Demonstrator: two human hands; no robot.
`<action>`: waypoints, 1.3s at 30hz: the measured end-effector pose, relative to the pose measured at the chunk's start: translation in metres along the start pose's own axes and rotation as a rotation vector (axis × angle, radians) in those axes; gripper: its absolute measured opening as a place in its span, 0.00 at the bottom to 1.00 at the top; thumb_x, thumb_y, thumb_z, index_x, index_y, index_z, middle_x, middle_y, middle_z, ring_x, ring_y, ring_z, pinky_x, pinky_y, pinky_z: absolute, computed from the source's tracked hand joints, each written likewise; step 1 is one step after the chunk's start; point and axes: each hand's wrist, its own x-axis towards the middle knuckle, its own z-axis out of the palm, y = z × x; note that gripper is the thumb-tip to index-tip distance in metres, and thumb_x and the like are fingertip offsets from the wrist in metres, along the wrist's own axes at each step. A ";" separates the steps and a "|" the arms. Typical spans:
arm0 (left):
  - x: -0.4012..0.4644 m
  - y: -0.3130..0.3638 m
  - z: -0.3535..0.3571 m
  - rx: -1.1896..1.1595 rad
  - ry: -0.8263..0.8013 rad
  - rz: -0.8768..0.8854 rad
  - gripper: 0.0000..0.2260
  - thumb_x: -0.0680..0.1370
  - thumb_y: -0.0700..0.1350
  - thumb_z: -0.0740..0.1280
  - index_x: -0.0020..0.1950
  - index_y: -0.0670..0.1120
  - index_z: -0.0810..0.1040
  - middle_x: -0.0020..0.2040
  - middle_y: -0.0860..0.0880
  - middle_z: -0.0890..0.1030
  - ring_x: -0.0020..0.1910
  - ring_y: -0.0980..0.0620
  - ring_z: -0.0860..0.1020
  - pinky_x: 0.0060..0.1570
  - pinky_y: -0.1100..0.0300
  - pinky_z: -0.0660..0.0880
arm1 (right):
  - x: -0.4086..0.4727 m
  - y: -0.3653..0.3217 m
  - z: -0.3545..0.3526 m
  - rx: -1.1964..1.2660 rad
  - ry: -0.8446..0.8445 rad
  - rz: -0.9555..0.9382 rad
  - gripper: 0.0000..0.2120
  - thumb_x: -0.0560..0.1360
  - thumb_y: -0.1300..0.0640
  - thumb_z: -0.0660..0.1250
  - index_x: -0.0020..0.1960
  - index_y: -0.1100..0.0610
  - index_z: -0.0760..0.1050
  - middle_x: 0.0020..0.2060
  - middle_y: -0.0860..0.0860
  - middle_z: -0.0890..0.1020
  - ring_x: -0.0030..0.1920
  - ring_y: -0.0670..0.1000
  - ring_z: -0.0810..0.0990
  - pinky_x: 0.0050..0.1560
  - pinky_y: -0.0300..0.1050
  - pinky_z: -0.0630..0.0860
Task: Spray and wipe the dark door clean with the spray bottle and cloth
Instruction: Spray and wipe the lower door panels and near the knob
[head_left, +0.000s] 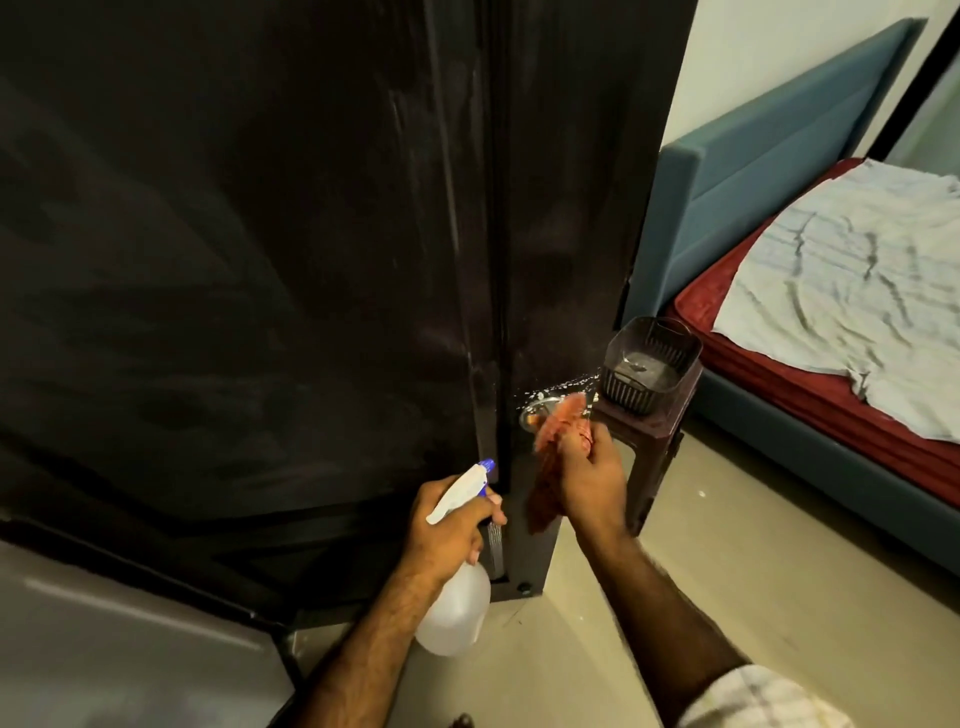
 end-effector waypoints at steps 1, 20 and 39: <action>0.000 0.002 0.000 0.001 0.003 0.008 0.04 0.81 0.37 0.71 0.53 0.36 0.83 0.44 0.38 0.86 0.21 0.55 0.72 0.25 0.60 0.70 | 0.003 0.003 -0.001 -0.242 0.017 -0.195 0.17 0.79 0.35 0.62 0.56 0.46 0.77 0.50 0.49 0.82 0.50 0.53 0.82 0.52 0.58 0.83; 0.007 0.021 0.018 -0.043 0.131 -0.005 0.11 0.81 0.39 0.71 0.61 0.35 0.79 0.47 0.39 0.87 0.22 0.54 0.73 0.26 0.60 0.73 | 0.063 -0.021 0.019 0.441 -0.268 0.470 0.16 0.82 0.46 0.67 0.58 0.57 0.83 0.52 0.58 0.87 0.50 0.58 0.85 0.55 0.54 0.81; 0.070 0.052 -0.011 -0.057 0.101 0.043 0.05 0.81 0.38 0.70 0.50 0.37 0.83 0.42 0.38 0.86 0.23 0.48 0.69 0.25 0.59 0.69 | 0.112 -0.022 0.064 0.369 -0.096 0.284 0.13 0.78 0.46 0.70 0.53 0.56 0.84 0.48 0.57 0.87 0.49 0.59 0.86 0.55 0.58 0.84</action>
